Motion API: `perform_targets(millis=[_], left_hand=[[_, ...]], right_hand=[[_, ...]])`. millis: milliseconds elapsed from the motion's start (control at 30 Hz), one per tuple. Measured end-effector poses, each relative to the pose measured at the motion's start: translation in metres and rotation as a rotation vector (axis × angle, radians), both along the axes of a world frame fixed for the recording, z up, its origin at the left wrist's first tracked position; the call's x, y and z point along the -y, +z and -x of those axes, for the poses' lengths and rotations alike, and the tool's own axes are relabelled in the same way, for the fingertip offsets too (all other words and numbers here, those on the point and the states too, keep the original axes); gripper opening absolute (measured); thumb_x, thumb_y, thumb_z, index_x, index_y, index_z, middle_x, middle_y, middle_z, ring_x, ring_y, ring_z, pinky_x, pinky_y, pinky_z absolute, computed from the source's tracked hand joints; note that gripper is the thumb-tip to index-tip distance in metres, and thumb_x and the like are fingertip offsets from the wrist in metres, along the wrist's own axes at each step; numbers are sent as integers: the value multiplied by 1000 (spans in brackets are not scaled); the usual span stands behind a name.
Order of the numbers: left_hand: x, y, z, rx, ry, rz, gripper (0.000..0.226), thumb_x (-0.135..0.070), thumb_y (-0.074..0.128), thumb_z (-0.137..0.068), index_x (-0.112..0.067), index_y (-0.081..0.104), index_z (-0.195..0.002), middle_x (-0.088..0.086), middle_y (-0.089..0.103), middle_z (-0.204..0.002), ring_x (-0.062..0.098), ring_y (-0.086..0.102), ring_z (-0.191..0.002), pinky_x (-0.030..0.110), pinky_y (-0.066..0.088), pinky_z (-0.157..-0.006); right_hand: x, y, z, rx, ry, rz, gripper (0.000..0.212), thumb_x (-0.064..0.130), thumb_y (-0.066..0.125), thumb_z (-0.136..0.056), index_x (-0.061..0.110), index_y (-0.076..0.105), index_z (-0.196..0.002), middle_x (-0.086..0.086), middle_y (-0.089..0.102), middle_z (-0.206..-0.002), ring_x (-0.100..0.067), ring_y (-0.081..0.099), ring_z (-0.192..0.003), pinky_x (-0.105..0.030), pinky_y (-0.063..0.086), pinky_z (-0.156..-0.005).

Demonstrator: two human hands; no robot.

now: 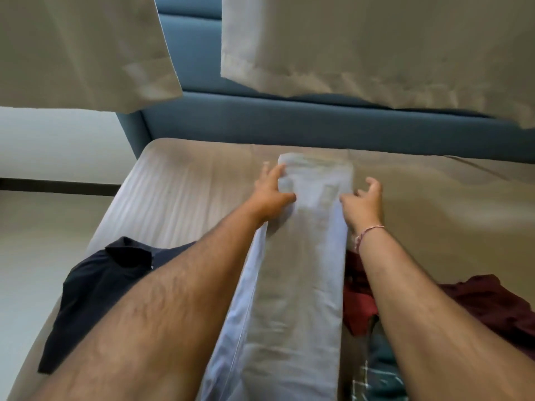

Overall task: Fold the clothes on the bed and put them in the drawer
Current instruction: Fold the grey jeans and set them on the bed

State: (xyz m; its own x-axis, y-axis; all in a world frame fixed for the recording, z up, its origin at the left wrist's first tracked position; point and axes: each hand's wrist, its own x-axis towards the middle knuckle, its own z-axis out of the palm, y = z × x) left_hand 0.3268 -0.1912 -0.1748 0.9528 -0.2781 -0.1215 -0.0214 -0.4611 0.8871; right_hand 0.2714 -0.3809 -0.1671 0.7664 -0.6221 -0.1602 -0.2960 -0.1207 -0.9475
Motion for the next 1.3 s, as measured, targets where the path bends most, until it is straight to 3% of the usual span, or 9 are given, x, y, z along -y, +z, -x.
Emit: perform_targets(millis=[67,167,267,367,633,833,1033,1133,1300], left_hand=[[0,-18,11,62,89,-400,84,-33,65,-95,-28,18,-165,5,-9,-175,31,1,-160,55,19,-125],[5,-60,66,361,-96,-561,75,-42,52,-97,-21,23,-163,9,-3,-175,26,1,-161,55,17,-125],[-9,-120,98,350,-345,-730,64,-48,32,-108,-23,19,-166,1,0,-176,18,-1,-162,58,8,-128],[-32,-167,79,308,-361,-846,76,-64,24,-104,-28,2,-168,-7,-11,-175,11,-11,-160,60,-1,-127],[-36,-201,63,251,-438,-812,75,-65,19,-104,-32,-11,-166,-14,-25,-170,7,-25,-156,58,-13,-125],[-40,-110,75,46,-559,-879,80,-58,39,-104,-26,2,-168,-1,-13,-175,18,-9,-161,58,0,-128],[-152,-118,275,244,-863,-611,80,-52,55,-95,-36,20,-165,2,-3,-176,21,-5,-162,54,3,-125],[-193,-135,335,226,-762,-628,74,-47,55,-97,-40,24,-164,-3,-4,-175,14,-10,-161,55,-3,-128],[-216,-119,377,156,-535,-545,61,-36,52,-94,-31,47,-155,6,23,-172,24,20,-159,52,22,-127]], right_hand=[[-7,-23,13,-131,-3,414,77,21,65,-84,17,37,-155,-15,52,-150,-36,52,-134,-45,45,-112],[-30,-71,43,-59,237,773,73,30,54,-87,12,40,-156,-16,41,-161,-36,40,-146,-46,34,-118],[-41,-127,61,-307,556,999,70,44,37,-98,25,23,-164,-5,12,-174,-25,12,-160,-49,12,-127],[-35,-172,70,-404,720,1056,69,54,27,-106,35,-2,-165,8,-15,-173,-14,-14,-159,-49,-4,-128],[-40,-181,56,-644,791,1076,71,57,22,-106,38,-16,-162,11,-30,-168,-14,-25,-156,-55,-11,-126],[-97,-106,106,-781,846,911,70,53,24,-105,33,-5,-165,5,-21,-172,-23,-17,-159,-71,-2,-121],[-142,-128,327,-612,919,897,78,65,25,-99,32,6,-166,4,-14,-173,-21,-16,-159,-66,3,-123],[-150,-143,387,-596,850,925,82,65,25,-94,31,7,-166,4,-4,-174,-19,-9,-160,-65,7,-124],[-163,-117,428,-282,649,935,75,49,52,-90,16,41,-156,-11,29,-168,-33,30,-153,-58,28,-122]])
